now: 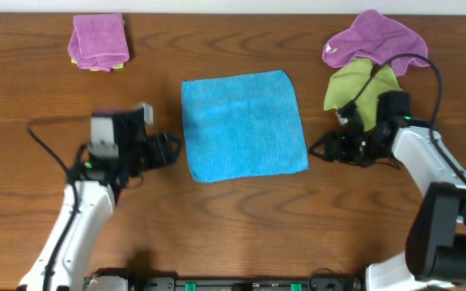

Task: Fold the cloth
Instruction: 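Grasp the blue cloth's left and right bottom corners with both grippers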

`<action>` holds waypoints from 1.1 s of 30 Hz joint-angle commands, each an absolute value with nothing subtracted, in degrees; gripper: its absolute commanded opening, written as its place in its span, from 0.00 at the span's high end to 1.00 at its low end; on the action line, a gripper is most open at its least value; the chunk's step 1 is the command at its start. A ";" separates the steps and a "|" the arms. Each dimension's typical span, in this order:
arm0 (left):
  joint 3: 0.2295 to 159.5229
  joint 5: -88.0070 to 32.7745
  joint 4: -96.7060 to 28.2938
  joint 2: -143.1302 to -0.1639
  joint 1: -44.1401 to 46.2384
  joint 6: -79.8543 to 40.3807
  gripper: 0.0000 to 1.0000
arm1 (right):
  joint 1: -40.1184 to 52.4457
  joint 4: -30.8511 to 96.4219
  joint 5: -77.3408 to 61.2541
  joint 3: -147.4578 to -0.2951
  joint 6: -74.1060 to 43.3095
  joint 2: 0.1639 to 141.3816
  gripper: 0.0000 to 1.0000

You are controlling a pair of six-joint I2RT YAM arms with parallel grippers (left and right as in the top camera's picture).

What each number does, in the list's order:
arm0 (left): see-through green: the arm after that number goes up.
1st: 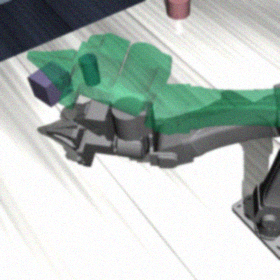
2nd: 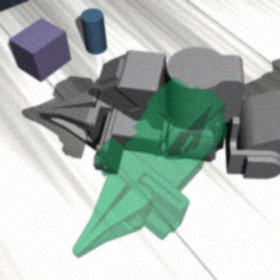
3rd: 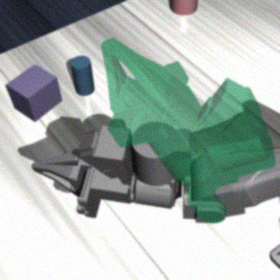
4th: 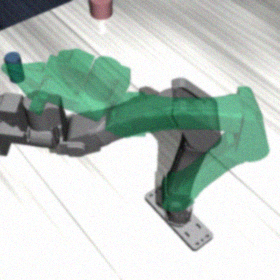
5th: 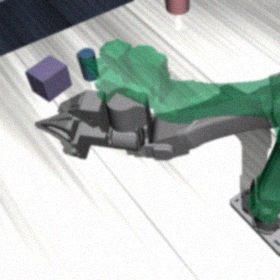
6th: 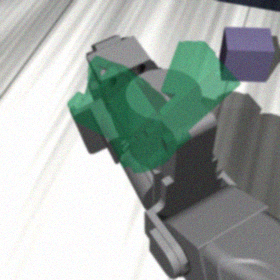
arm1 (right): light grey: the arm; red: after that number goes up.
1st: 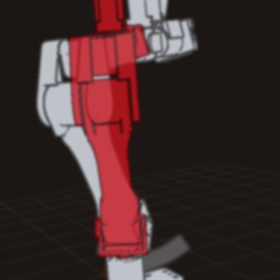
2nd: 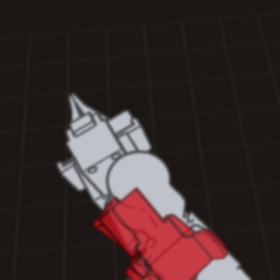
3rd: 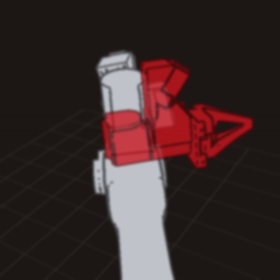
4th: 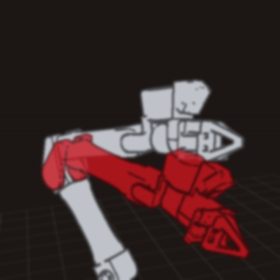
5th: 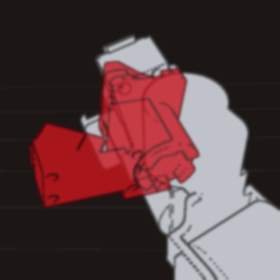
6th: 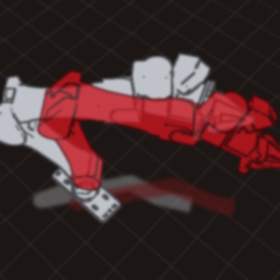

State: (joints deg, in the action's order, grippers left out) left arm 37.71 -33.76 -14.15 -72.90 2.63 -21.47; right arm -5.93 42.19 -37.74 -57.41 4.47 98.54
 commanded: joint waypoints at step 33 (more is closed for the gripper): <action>27.16 -43.11 4.69 -88.47 4.60 -34.83 0.42 | -3.55 39.18 -37.52 -57.56 4.10 112.20 0.40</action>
State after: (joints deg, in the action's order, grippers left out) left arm 27.11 -43.55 4.78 -87.66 4.29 -33.98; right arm -4.84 39.53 -40.71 -58.30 4.40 108.60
